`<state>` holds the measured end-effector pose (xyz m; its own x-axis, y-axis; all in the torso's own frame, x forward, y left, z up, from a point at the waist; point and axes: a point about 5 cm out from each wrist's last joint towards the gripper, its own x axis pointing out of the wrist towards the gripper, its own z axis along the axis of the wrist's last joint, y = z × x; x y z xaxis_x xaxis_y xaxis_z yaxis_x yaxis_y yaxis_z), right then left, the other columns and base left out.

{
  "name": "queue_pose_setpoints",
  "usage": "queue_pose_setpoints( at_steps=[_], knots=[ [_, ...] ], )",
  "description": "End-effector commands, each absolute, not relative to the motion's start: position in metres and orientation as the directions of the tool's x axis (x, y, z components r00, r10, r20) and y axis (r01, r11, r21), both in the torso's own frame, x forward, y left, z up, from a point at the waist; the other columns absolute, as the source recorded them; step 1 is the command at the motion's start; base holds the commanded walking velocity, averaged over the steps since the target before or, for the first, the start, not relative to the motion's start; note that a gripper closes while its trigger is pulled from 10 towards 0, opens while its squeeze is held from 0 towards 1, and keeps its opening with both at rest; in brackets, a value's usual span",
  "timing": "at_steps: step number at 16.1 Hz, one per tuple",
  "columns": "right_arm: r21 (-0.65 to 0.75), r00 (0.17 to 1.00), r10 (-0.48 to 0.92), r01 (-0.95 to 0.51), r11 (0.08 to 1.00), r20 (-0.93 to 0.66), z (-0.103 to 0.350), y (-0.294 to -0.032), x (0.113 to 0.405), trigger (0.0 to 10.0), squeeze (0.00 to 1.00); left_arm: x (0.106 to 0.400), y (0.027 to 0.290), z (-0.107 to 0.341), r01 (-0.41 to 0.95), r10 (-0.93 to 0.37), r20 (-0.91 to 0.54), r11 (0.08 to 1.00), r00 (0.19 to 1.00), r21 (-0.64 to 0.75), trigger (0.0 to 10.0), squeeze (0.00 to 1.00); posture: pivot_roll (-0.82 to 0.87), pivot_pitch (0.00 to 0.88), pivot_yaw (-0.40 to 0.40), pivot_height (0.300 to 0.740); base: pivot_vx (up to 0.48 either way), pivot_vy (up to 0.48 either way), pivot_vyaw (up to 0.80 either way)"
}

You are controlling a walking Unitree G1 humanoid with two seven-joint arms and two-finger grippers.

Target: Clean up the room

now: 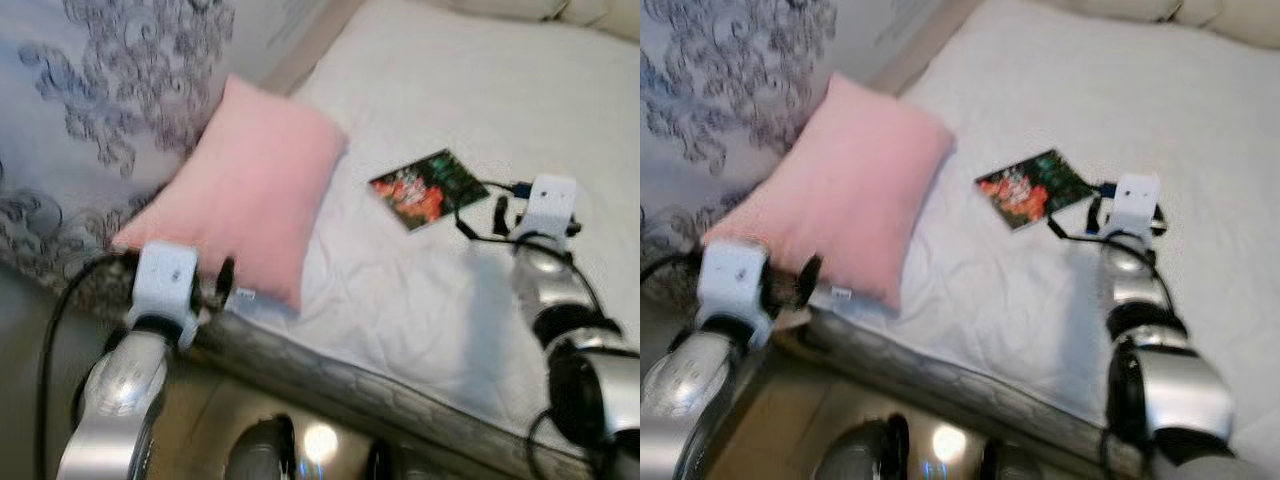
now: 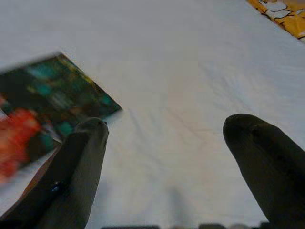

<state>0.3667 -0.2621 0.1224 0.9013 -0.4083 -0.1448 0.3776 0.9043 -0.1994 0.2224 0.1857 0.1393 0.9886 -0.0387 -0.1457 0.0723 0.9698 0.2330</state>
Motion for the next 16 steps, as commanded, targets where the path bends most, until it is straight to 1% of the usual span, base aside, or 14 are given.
queue_pose_setpoints(
  at_steps=[1,2,3,5,7,8,9,10,11,12,13,14,15,16],
  knots=[
    [-0.232,0.896,-0.404,0.36,0.904,-0.183,0.117,-0.264,0.365,10.0,0.0,0.217,0.188,0.144,0.057,-0.021,-0.147,0.967,0.989,0.247,10.0,0.0,0.35,0.298,-0.016,0.74,0.0,0.0,0.0],
    [-0.268,0.893,-0.407,0.351,0.897,-0.191,0.116,-0.265,0.364,10.0,0.0,0.208,0.19,0.144,0.046,-0.005,-0.162,0.967,0.987,0.249,10.0,0.0,0.38,0.317,-0.013,0.74,0.0,0.0,0.0],
    [-0.324,0.9,-0.386,0.311,0.894,-0.203,0.115,-0.262,0.365,10.0,0.0,0.197,0.195,0.146,0.034,0.015,-0.181,0.964,0.983,0.263,10.0,0.0,0.41,0.341,-0.007,0.74,0.0,0.0,0.0],
    [-0.302,0.886,-0.394,0.317,0.899,-0.243,0.107,-0.261,0.362,10.0,0.0,0.188,0.198,0.149,0.02,0.035,-0.194,0.962,0.98,0.273,10.0,0.0,0.43,0.359,-0.004,0.74,0.0,0.0,0.0],
    [-0.24,0.902,-0.348,0.29,0.926,-0.255,0.105,-0.246,0.366,10.0,0.0,0.187,0.196,0.149,0.019,0.038,-0.202,0.962,0.979,0.273,10.0,0.0,0.42,0.359,-0.008,0.74,0.0,0.0,0.0],
    [-0.197,0.932,-0.272,0.227,0.954,-0.242,0.109,-0.228,0.373,10.0,0.0,0.19,0.194,0.149,0.024,0.032,-0.199,0.962,0.979,0.271,10.0,0.0,0.41,0.353,-0.015,0.74,0.0,0.0,0.0],
    [-0.182,0.94,-0.25,0.21,0.961,-0.234,0.111,-0.222,0.375,10.0,0.0,0.192,0.193,0.149,0.025,0.03,-0.197,0.962,0.98,0.27,10.0,0.0,0.4,0.346,-0.022,0.74,0.0,0.0,0.0],
    [-0.105,0.955,-0.231,0.214,0.971,-0.188,0.12,-0.211,0.381,10.0,0.0,0.2,0.189,0.148,0.025,0.023,-0.183,0.967,0.983,0.255,10.0,0.0,0.38,0.326,-0.035,0.74,0.0,0.0,0.0],
    [-0.076,0.962,-0.241,0.233,0.97,-0.127,0.127,-0.204,0.384,10.0,0.0,0.21,0.184,0.148,0.032,0.006,-0.162,0.973,0.987,0.228,10.0,0.0,0.33,0.288,-0.044,0.74,0.0,0.0,0.0],
    [-0.068,0.963,-0.246,0.239,0.969,-0.109,0.129,-0.202,0.384,10.0,0.0,0.213,0.182,0.149,0.031,0.003,-0.152,0.974,0.988,0.223,10.0,0.0,0.33,0.288,-0.044,0.74,0.0,0.0,0.0],
    [-0.074,0.963,-0.267,0.263,0.962,-0.046,0.13,-0.196,0.383,10.0,0.0,0.226,0.172,0.15,0.067,-0.043,-0.127,0.979,0.991,0.193,10.0,0.0,0.27,0.227,-0.04,0.74,0.0,0.0,0.0],
    [-0.065,0.955,-0.297,0.296,0.953,0.003,0.128,-0.194,0.378,10.0,0.0,0.234,0.164,0.152,0.098,-0.08,-0.104,0.978,0.991,0.182,10.0,0.0,0.25,0.21,-0.038,0.74,0.0,0.0,0.0],
    [-0.078,0.937,-0.34,0.346,0.935,0.081,0.123,-0.192,0.368,10.0,0.0,0.244,0.154,0.153,0.141,-0.13,-0.078,0.977,0.988,0.159,10.0,0.0,0.19,0.157,-0.035,0.74,0.0,0.0,0.0],
    [-0.099,0.926,-0.347,0.363,0.927,0.147,0.117,-0.189,0.354,10.0,0.0,0.254,0.146,0.154,0.176,-0.17,-0.06,0.977,0.984,0.122,10.0,0.0,0.16,0.138,-0.037,0.74,0.0,0.0,0.0]
  ],
)
